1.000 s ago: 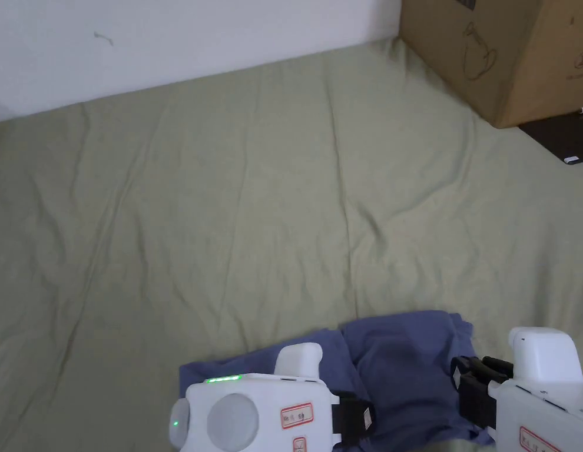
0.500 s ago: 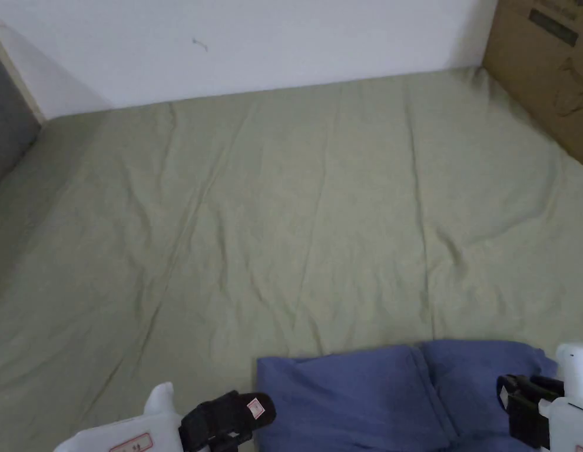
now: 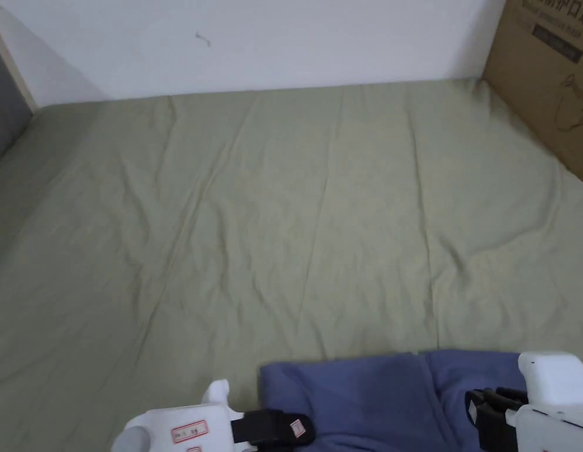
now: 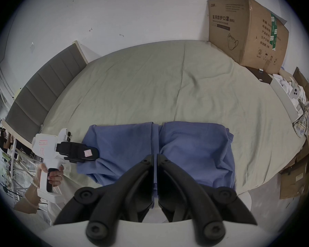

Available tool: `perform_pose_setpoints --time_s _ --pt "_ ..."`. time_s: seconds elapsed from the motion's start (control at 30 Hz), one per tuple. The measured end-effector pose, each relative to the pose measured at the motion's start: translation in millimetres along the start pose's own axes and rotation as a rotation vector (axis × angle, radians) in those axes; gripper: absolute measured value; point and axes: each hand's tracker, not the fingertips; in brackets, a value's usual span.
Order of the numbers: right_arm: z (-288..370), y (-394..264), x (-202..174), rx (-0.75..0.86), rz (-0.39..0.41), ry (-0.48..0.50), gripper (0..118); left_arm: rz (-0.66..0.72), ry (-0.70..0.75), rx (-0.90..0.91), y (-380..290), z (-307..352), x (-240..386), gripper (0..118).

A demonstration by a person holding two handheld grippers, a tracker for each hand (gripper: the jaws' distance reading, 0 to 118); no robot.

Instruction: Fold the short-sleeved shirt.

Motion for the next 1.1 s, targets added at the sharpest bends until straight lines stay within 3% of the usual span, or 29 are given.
perform_pose_setpoints --time_s 0.07,0.17,0.33,0.5,0.6,0.73,0.97,1.03,1.1 --pt "-1 4 -4 0.008 0.008 0.003 4 -0.092 0.038 0.006 1 21 1 12" --pt "-2 8 -13 0.014 0.021 0.014 4 -0.077 0.043 0.041 6 66 -9 11" --pt "0 8 -25 0.018 0.051 0.054 4 -0.01 0.296 0.146 14 165 -42 11" --pt "-4 -1 -24 0.001 0.039 0.066 4 -0.05 0.422 0.226 7 211 -14 11" --pt "-3 -5 -19 -0.004 0.026 0.064 4 -0.076 0.499 0.225 5 201 23 11" --pt "5 -9 -5 0.021 0.009 0.038 4 -0.22 0.573 0.203 -3 172 85 11" --pt "14 -17 31 0.042 -0.084 0.01 4 -0.369 0.492 0.117 -18 76 169 11" --pt "14 -22 46 0.044 -0.106 -0.001 4 -0.432 0.429 0.018 -21 32 181 12" --pt "16 -26 55 0.046 -0.133 -0.012 4 -0.403 0.395 -0.04 -24 -8 179 13"
